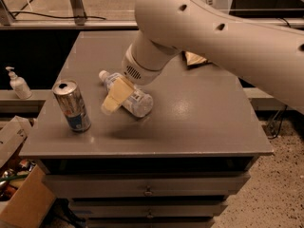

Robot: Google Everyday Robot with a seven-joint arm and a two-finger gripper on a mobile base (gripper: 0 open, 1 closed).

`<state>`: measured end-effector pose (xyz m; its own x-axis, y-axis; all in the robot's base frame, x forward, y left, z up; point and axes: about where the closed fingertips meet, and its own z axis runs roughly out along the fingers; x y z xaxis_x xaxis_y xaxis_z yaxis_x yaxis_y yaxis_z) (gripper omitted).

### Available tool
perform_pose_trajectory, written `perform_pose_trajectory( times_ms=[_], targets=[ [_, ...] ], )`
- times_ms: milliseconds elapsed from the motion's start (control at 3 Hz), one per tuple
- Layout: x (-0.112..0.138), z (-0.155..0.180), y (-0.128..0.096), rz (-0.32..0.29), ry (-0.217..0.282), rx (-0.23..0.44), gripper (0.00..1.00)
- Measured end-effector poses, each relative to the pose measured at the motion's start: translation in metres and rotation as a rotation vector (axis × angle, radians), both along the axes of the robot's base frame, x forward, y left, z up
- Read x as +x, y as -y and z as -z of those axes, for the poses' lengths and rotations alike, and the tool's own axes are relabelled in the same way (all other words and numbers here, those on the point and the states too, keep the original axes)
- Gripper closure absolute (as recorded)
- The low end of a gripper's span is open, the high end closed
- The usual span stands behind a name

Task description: Place blue plastic bottle upright

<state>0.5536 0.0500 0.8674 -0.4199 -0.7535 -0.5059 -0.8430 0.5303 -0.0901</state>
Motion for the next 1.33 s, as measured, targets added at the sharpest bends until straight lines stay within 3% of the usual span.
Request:
perform_pose_trajectory(
  times_ms=[1000, 1333],
  targets=[
    [0.041, 0.011, -0.05, 0.01, 0.024, -0.19, 0.0],
    [0.051, 0.018, -0.061, 0.003, 0.013, -0.215, 0.17]
  ],
)
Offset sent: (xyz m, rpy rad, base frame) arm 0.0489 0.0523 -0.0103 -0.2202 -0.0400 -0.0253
